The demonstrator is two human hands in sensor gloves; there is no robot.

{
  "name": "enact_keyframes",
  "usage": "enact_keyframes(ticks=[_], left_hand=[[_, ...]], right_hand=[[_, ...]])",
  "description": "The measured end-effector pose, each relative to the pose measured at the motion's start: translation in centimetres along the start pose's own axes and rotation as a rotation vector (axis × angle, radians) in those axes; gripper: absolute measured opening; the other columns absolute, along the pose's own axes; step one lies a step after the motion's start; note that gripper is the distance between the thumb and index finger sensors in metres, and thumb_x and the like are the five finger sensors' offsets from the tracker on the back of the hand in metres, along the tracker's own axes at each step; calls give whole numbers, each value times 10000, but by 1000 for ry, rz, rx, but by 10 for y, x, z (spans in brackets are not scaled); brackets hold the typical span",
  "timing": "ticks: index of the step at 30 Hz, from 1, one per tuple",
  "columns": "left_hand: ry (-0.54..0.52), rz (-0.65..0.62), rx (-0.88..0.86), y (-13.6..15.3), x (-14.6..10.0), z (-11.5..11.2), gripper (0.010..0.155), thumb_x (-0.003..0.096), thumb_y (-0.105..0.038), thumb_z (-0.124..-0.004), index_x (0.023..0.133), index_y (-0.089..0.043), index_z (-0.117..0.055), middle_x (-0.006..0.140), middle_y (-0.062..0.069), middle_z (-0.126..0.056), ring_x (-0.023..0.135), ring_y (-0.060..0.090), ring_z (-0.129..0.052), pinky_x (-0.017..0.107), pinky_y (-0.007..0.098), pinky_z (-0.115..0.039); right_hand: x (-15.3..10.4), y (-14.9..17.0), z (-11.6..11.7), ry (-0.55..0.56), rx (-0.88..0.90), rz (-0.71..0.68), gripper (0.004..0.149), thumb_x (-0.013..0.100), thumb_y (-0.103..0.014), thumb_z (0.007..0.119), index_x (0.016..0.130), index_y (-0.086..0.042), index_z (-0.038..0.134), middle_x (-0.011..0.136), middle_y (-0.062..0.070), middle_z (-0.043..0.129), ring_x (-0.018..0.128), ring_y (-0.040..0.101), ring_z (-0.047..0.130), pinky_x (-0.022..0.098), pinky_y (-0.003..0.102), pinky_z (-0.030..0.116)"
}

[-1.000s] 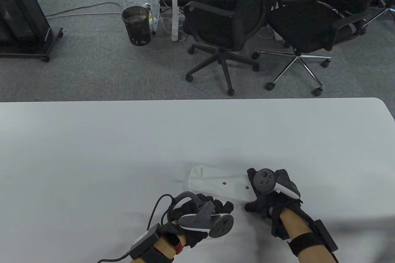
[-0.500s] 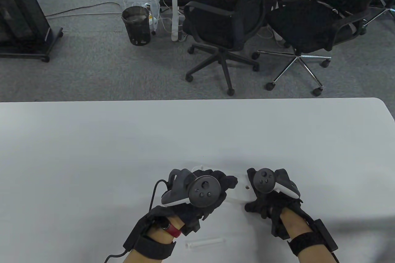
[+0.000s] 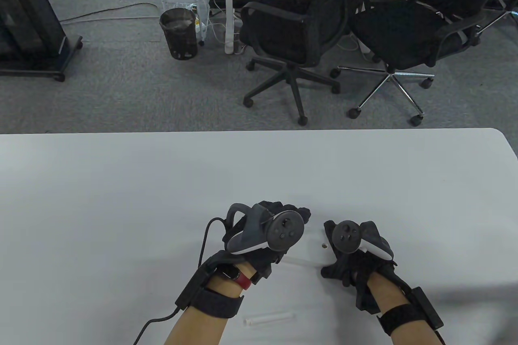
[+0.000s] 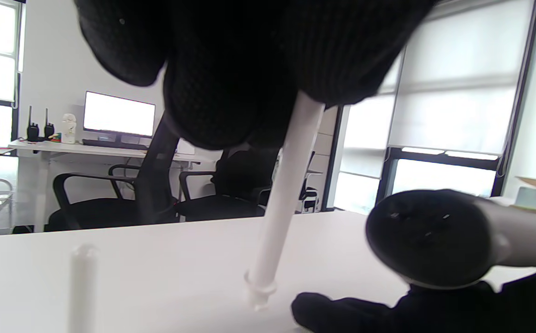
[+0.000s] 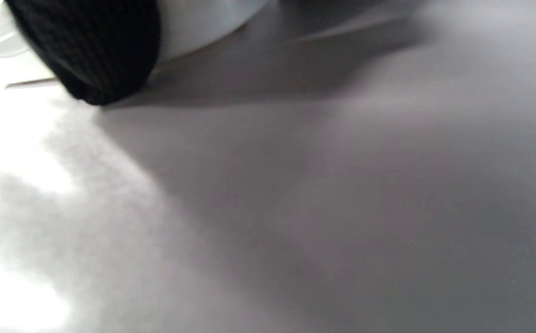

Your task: Fit Hanoi Tower parts together into a complete Hanoi Tower

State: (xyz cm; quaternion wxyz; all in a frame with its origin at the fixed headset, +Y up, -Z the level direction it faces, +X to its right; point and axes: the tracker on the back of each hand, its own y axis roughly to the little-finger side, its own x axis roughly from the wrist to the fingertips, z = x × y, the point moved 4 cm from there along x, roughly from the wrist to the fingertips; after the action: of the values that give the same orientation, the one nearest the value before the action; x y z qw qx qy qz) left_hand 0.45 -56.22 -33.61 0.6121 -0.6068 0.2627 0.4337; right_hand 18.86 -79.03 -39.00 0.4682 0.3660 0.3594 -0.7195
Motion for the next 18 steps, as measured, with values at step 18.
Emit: enact_keyframes(ticks=[18], left_hand=[[43, 151, -64, 11, 18, -54, 479, 403, -324, -898, 868, -209, -898, 767, 56, -1045, 558, 279, -1078, 547, 477, -825]], right_hand=[[0, 0, 1, -10, 12, 0, 1126, 347, -467, 865, 941, -211, -58, 1072, 140, 88, 990, 411, 113, 708, 584, 208]])
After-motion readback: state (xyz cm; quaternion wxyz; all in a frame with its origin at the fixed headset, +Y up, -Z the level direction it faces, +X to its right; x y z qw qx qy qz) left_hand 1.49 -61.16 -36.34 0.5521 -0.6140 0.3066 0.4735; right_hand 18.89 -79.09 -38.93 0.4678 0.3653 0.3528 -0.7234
